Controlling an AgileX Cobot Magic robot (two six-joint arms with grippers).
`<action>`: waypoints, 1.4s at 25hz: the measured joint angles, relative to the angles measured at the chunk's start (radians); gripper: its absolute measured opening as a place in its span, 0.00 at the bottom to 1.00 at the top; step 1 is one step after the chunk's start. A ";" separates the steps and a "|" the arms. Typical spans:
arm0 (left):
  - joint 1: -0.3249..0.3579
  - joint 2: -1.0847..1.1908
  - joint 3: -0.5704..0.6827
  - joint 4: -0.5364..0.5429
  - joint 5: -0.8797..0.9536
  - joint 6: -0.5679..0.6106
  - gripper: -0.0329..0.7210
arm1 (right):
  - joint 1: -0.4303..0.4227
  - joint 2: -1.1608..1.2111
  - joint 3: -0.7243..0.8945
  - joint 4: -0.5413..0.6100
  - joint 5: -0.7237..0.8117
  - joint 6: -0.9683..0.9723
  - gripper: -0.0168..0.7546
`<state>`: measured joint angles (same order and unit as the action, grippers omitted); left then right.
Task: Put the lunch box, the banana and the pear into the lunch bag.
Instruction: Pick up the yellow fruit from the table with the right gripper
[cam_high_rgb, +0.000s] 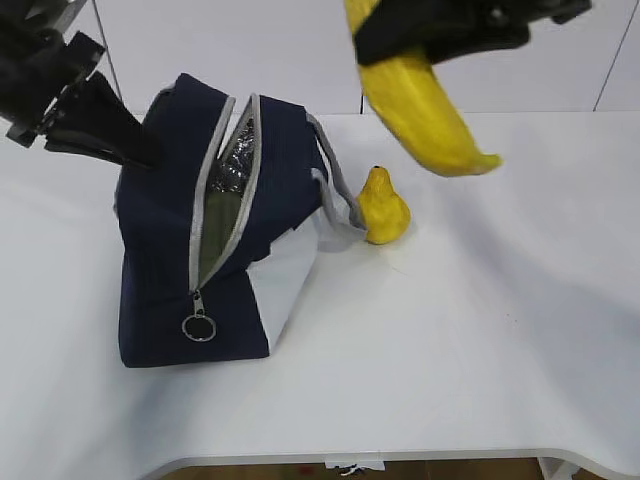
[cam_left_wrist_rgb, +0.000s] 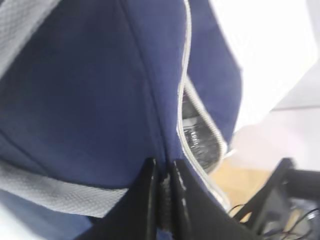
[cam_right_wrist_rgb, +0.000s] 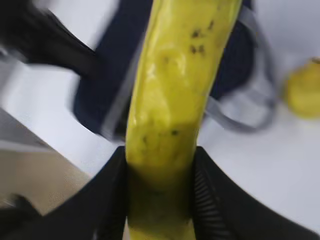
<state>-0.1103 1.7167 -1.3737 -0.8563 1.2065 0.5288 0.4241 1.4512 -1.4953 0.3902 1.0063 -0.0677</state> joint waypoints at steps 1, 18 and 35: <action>0.000 0.000 0.000 -0.017 0.000 0.000 0.06 | 0.000 0.013 0.000 0.068 -0.043 0.000 0.38; 0.000 0.000 0.000 -0.059 0.000 0.000 0.06 | 0.000 0.411 0.000 1.093 -0.312 -0.570 0.38; 0.000 -0.002 -0.030 -0.067 0.000 0.000 0.06 | 0.000 0.534 0.000 0.936 -0.254 -0.680 0.38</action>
<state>-0.1103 1.7148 -1.4041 -0.9238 1.2065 0.5288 0.4241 1.9854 -1.4958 1.3266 0.7526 -0.7480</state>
